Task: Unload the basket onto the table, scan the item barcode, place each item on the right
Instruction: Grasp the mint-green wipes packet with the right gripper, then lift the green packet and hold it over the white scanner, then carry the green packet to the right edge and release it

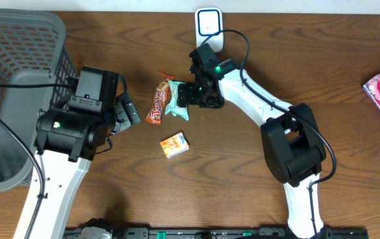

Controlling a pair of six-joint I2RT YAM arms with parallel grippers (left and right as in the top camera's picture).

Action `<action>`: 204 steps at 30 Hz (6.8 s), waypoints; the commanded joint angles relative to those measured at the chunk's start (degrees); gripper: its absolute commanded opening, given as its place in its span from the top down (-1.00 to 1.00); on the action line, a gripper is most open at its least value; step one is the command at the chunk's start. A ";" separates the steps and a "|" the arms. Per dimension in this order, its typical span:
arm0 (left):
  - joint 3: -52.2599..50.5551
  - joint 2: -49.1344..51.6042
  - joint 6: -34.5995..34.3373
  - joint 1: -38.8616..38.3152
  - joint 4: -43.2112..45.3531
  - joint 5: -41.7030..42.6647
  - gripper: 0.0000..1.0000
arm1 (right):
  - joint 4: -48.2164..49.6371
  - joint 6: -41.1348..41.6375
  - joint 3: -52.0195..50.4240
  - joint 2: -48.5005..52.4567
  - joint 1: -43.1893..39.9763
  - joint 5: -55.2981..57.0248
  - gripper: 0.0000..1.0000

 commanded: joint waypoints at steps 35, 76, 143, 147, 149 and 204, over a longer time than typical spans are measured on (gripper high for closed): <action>0.59 0.02 -0.07 0.20 -0.15 -0.33 -0.96 | 10.36 1.55 -0.52 4.20 1.16 -4.13 0.72; 0.59 0.02 -0.09 0.20 -0.15 -0.33 -0.96 | 10.51 3.76 4.31 4.13 -10.21 -65.85 0.97; 0.59 0.02 -0.07 0.20 -0.15 -0.33 -0.96 | 43.93 24.06 8.00 4.07 -11.47 18.93 0.98; 0.59 0.02 -0.09 0.20 -0.15 -0.33 -0.96 | 44.98 24.00 8.26 3.39 -11.96 18.32 0.98; 0.59 0.02 -0.07 0.20 -0.15 -0.33 -0.96 | 44.37 22.60 8.79 1.84 -13.70 16.28 0.98; 0.59 0.02 -0.07 0.20 -0.15 -0.33 -0.96 | -4.63 -5.75 8.33 3.39 -74.99 25.94 0.98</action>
